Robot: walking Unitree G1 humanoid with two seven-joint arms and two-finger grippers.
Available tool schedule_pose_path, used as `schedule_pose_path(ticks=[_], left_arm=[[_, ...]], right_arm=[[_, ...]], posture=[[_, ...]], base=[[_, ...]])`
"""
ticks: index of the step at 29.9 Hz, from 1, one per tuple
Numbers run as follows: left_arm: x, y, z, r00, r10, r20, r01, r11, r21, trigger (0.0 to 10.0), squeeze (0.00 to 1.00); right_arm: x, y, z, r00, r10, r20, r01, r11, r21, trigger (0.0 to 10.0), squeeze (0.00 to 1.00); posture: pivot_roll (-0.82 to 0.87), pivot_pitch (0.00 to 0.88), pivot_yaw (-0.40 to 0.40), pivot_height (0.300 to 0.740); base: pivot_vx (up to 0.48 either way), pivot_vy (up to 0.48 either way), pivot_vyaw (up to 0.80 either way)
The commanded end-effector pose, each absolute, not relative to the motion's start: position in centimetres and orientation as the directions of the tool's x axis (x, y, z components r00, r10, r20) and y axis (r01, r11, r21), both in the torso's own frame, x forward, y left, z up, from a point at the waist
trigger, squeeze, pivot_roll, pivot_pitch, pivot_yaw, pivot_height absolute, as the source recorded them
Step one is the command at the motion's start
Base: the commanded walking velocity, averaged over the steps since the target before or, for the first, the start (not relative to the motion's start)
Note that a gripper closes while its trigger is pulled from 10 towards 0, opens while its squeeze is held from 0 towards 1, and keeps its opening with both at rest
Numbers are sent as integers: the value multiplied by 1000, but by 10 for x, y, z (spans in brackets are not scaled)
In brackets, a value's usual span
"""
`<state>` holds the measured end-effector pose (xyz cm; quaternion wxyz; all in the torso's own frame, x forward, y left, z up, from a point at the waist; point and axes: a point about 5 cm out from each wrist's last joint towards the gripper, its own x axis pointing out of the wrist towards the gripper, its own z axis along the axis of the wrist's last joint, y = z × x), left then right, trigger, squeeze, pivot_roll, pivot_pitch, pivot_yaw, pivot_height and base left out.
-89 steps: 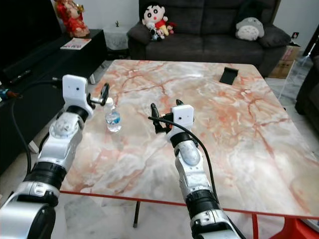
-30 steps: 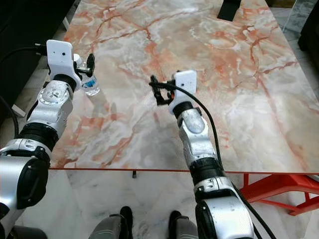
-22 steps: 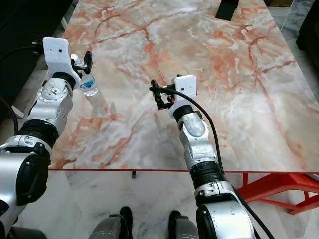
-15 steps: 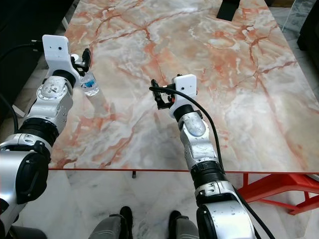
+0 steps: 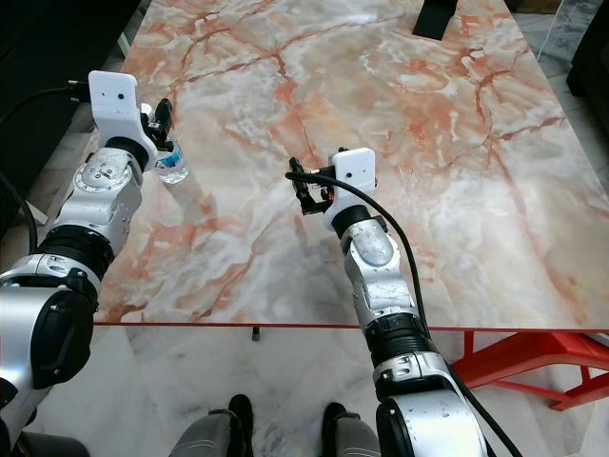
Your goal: Picking trash to rubbish bin
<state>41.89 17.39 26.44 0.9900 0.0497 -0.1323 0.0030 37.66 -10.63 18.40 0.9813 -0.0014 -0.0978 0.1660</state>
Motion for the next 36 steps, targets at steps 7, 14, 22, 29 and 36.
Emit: schedule_pose_path(ticks=[7, 14, 22, 29, 36], left_arm=[[421, 172, 265, 971, -22, 238, -6, 994, 113, 0, 0], [420, 175, 279, 950, 4, 314, -37, 995, 98, 0, 0], [409, 182, 293, 873, -14, 488, -55, 991, 126, 10000, 0], [399, 196, 257, 896, -19, 444, -65, 983, 173, 10000, 0], [379, 219, 206, 927, 35, 374, -107, 979, 174, 10000, 0]], right_arm=[[376, -101, 186, 921, 336, 198, -335, 941, -37, 10000, 0], [381, -103, 192, 921, 324, 216, -323, 945, -40, 10000, 0], [391, -118, 210, 927, 256, 275, -258, 966, -29, 10000, 0], [393, -129, 208, 937, 202, 287, -209, 978, -6, 10000, 0], [388, -146, 193, 949, 136, 284, -151, 988, 30, 10000, 0]], posture=[[40, 240, 45, 740], [44, 170, 46, 740], [50, 23, 46, 740], [41, 0, 51, 740], [31, 0, 54, 740]], base=[[0, 0, 0], [0, 0, 0], [0, 0, 0], [0, 0, 0], [0, 0, 0]])
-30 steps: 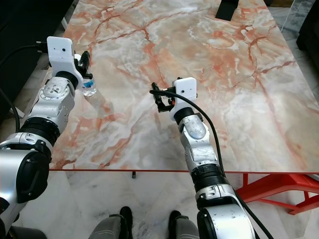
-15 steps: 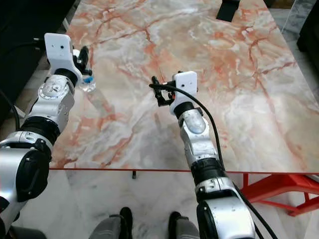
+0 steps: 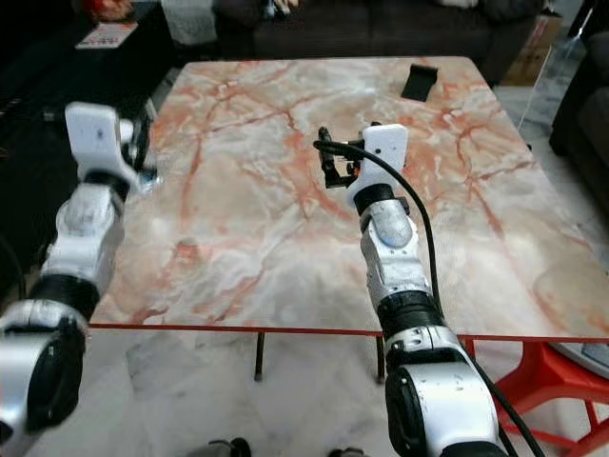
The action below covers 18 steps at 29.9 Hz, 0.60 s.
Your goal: Picking trash to rubbish bin
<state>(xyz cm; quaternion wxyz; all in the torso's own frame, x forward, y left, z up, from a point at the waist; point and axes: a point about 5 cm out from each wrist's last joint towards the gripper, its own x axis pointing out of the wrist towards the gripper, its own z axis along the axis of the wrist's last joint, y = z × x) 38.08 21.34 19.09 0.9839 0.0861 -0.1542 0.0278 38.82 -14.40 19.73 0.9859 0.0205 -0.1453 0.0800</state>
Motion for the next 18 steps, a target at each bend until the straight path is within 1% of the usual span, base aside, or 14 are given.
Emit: schedule_pose_path(ticks=[1, 3, 10, 15, 16, 17, 18], left_arm=[[379, 219, 206, 927, 35, 374, -107, 979, 174, 10000, 0], [370, 227, 199, 924, 59, 377, -131, 977, 167, 10000, 0], [364, 230, 195, 919, 74, 387, -141, 979, 147, 10000, 0], [351, 231, 165, 945, 94, 313, -141, 981, 131, 10000, 0], [351, 231, 165, 945, 94, 313, -141, 981, 131, 10000, 0], [345, 231, 154, 954, 101, 283, -142, 981, 129, 10000, 0], [345, 231, 154, 954, 101, 283, -142, 981, 129, 10000, 0]], right_arm=[[388, -146, 193, 949, 136, 284, -151, 988, 30, 10000, 0], [385, -151, 186, 953, 119, 277, -134, 990, 37, 10000, 0], [384, -150, 182, 956, 116, 270, -132, 990, 43, 10000, 0], [378, -145, 168, 964, 109, 242, -130, 989, 69, 10000, 0], [378, -145, 168, 964, 109, 242, -130, 989, 69, 10000, 0], [375, -146, 159, 970, 108, 219, -126, 989, 73, 10000, 0], [375, -146, 159, 970, 108, 219, -126, 989, 73, 10000, 0]], posture=[[31, 0, 54, 740], [30, 0, 52, 740], [28, 0, 52, 740], [23, 0, 43, 740], [23, 0, 43, 740], [23, 0, 39, 740], [23, 0, 39, 740]], base=[[0, 0, 0], [0, 0, 0], [0, 0, 0], [0, 0, 0], [0, 0, 0], [0, 0, 0], [0, 0, 0]])
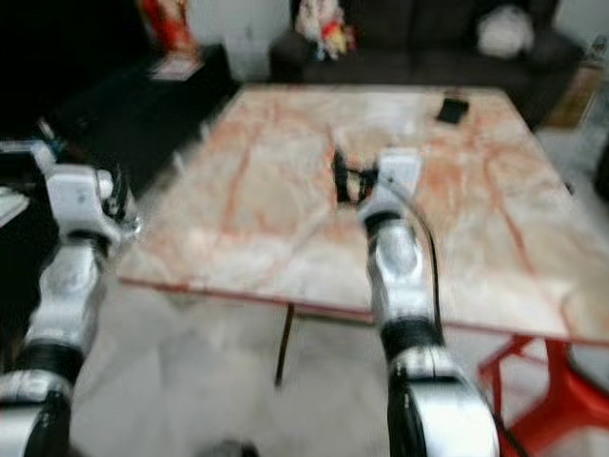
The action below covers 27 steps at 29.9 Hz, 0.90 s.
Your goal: Picking trash to rubbish bin
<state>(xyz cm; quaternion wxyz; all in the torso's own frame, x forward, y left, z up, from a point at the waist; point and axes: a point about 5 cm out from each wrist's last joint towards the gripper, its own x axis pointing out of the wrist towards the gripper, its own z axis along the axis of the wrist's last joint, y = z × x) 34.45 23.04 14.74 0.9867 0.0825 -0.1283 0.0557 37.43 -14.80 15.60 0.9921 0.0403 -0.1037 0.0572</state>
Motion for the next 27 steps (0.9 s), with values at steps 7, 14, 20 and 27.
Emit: schedule_pose_path(ticks=[7, 14, 20, 27], left_arm=[[328, 233, 128, 970, 113, 213, -144, 980, 139, 10000, 0], [307, 233, 102, 986, 97, 138, -118, 982, 148, 10000, 0], [283, 239, 82, 991, 118, 64, -127, 978, 165, 10000, 0], [262, 244, 53, 988, 148, -42, -139, 977, 165, 10000, 0]], right_arm=[[364, -152, 136, 983, 94, 157, -108, 991, 80, 10000, 0], [343, -167, 115, 989, 55, 134, -66, 995, 80, 10000, 0], [318, -195, 104, 990, -53, 134, 45, 997, 65, 10000, 0], [288, -205, 66, 997, -75, -4, 75, 997, 25, 10000, 0]], posture=[[25, 0, 32, 740], [21, 0, 31, 740], [10, 0, 35, 740], [7, 0, 31, 740]], base=[[0, 0, 0], [0, 0, 0], [0, 0, 0], [0, 0, 0]])
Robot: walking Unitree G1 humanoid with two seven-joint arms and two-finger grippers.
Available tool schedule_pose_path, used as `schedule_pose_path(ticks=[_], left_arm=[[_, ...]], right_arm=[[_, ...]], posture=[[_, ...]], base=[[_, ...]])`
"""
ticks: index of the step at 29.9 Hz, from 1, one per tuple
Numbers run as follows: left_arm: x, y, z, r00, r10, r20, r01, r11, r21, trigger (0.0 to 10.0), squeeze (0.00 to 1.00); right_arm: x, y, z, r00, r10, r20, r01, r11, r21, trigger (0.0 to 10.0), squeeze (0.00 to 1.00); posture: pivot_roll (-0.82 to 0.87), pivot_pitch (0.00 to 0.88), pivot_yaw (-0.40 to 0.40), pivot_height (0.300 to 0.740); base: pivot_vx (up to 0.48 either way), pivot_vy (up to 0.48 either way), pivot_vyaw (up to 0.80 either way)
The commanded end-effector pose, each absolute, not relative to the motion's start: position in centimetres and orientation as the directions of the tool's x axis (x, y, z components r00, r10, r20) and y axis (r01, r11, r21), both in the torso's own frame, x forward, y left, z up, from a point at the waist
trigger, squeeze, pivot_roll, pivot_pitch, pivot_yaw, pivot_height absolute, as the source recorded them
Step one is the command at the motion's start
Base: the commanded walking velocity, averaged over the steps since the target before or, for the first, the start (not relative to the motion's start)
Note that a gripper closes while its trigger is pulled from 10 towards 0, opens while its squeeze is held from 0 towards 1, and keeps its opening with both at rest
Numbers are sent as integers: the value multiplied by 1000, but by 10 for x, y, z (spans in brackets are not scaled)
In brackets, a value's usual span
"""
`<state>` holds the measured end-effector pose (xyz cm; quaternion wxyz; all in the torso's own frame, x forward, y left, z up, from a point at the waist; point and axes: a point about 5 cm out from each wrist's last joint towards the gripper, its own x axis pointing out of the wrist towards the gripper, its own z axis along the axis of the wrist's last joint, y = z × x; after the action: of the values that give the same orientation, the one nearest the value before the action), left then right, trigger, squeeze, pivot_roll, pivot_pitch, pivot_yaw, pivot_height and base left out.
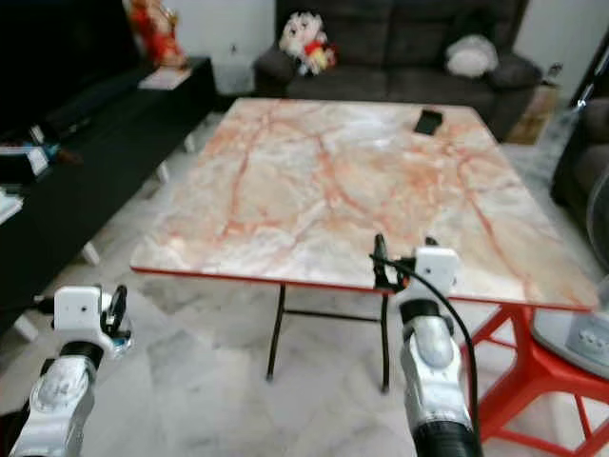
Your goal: Picking trash to rubbish bin
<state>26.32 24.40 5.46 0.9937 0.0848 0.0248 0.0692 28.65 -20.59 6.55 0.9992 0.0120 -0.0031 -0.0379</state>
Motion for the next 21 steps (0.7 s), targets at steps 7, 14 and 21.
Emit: schedule_pose_path(ticks=[7, 14, 21], left_arm=[[244, 245, 13, 955, 193, -224, -160, 974, 159, 10000, 0], [219, 244, -28, 873, 213, -438, -152, 974, 169, 10000, 0], [187, 237, -63, 738, 223, -637, -145, 974, 172, 10000, 0]], right_arm=[[255, -207, 5, 951, -132, -278, 144, 989, 20, 10000, 0], [224, -212, -42, 823, -188, -536, 265, 962, 70, 10000, 0], [190, -200, -75, 678, -87, -730, 192, 979, 62, 10000, 0]], posture=[[4, 1, 26, 740], [5, 25, 27, 740], [2, 30, 22, 740]], base=[[0, 0, 0], [0, 0, 0], [0, 0, 0]])
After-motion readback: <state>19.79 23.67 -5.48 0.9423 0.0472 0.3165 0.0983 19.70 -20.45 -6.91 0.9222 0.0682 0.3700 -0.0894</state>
